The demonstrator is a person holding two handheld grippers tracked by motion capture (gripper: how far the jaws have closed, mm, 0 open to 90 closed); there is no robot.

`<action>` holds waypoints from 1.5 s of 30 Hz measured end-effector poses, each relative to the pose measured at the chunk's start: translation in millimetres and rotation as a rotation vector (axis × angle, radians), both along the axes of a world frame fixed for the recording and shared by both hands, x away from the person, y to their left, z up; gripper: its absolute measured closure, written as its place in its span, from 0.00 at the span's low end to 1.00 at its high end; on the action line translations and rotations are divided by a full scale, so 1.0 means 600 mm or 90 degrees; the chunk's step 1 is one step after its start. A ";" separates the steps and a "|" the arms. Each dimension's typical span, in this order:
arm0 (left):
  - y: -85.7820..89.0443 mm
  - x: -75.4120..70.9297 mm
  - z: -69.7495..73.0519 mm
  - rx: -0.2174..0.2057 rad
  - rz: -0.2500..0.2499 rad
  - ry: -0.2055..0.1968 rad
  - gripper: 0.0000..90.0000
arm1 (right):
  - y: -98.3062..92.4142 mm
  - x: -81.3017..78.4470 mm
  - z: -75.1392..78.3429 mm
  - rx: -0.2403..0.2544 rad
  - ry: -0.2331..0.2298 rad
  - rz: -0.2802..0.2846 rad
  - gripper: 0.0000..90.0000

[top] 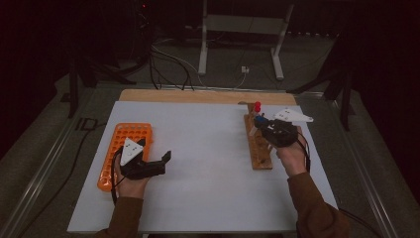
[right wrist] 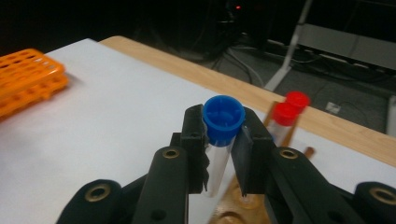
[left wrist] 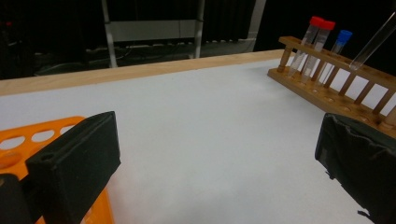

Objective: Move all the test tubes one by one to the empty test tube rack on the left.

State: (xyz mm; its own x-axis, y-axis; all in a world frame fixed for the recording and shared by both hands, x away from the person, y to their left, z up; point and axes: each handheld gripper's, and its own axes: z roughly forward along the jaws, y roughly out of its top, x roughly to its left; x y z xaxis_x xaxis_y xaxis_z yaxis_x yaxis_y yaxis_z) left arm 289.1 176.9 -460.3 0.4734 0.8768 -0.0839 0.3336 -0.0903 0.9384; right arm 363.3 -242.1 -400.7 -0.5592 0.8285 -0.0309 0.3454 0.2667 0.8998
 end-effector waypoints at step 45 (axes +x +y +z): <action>-0.203 0.041 0.011 0.076 -0.164 0.007 0.20 | 0.159 -0.033 -0.019 0.009 0.065 0.188 0.85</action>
